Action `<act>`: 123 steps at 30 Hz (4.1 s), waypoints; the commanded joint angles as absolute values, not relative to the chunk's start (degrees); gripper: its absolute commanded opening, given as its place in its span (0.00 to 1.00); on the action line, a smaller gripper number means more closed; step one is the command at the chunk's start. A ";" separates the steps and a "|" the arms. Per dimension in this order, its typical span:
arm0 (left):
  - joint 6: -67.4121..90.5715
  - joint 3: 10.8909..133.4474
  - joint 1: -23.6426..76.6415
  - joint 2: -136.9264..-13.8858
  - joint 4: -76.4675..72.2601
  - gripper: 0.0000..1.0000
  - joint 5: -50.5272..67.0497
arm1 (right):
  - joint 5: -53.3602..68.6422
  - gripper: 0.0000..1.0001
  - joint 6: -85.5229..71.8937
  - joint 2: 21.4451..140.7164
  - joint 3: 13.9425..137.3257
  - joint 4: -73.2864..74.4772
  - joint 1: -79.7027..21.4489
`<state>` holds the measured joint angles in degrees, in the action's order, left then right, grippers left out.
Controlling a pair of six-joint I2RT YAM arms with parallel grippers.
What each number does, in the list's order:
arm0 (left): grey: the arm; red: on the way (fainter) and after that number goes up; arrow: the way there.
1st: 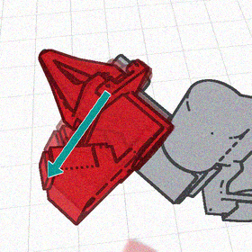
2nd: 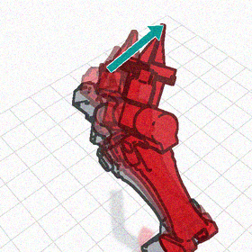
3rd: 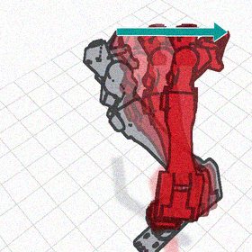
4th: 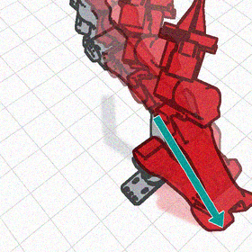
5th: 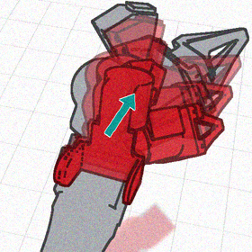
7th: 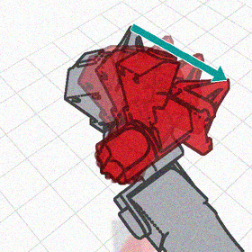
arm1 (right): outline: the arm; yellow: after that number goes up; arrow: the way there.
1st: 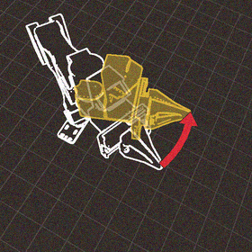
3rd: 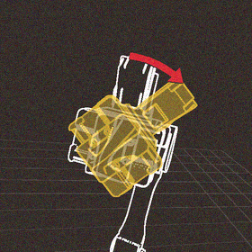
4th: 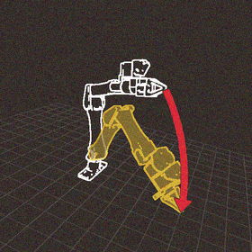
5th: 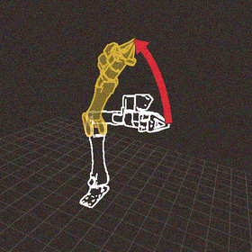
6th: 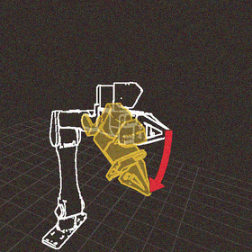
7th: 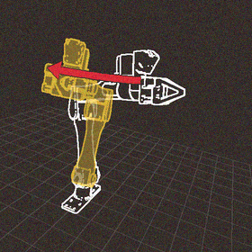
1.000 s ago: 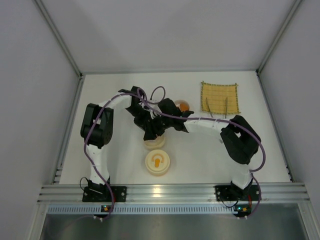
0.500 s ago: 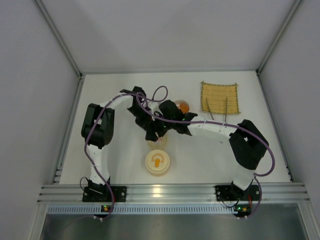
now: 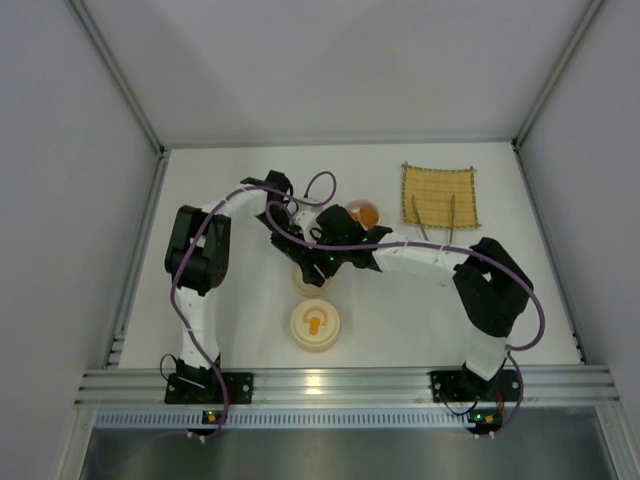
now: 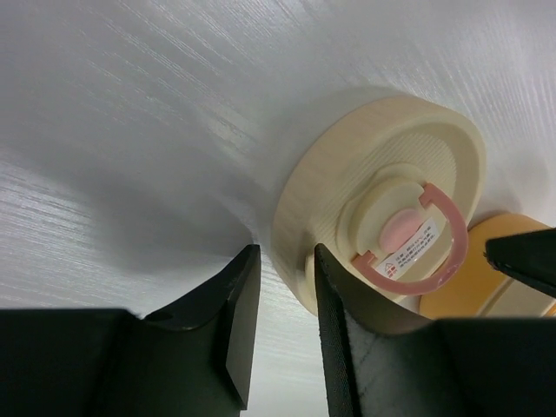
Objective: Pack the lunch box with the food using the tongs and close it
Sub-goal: Pick up the box lid from the center of the board, then close the box lid on the packing box.
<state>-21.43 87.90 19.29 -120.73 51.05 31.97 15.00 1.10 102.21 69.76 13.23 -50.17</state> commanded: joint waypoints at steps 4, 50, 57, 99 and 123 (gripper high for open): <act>-23.20 89.38 19.34 -121.55 48.96 0.38 31.29 | 13.36 0.62 4.39 106.34 72.77 14.24 -51.15; -3.51 86.49 9.05 -100.20 35.68 0.98 30.32 | -6.94 0.00 5.69 91.23 76.90 26.98 -47.21; -4.48 81.83 9.05 -96.95 35.43 0.98 34.98 | 6.32 0.00 19.15 87.54 79.02 25.06 -35.34; -7.30 74.53 6.24 -95.27 34.89 0.98 43.07 | 28.04 0.00 31.99 115.66 102.04 36.30 -22.15; -8.00 75.67 6.06 -96.24 35.68 0.98 42.98 | 28.13 0.00 31.46 118.91 99.32 35.42 -22.24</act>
<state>-6.42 74.50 6.44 -97.23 36.03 41.34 26.24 30.48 117.73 99.04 36.67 -22.24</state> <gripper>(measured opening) 0.983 0.033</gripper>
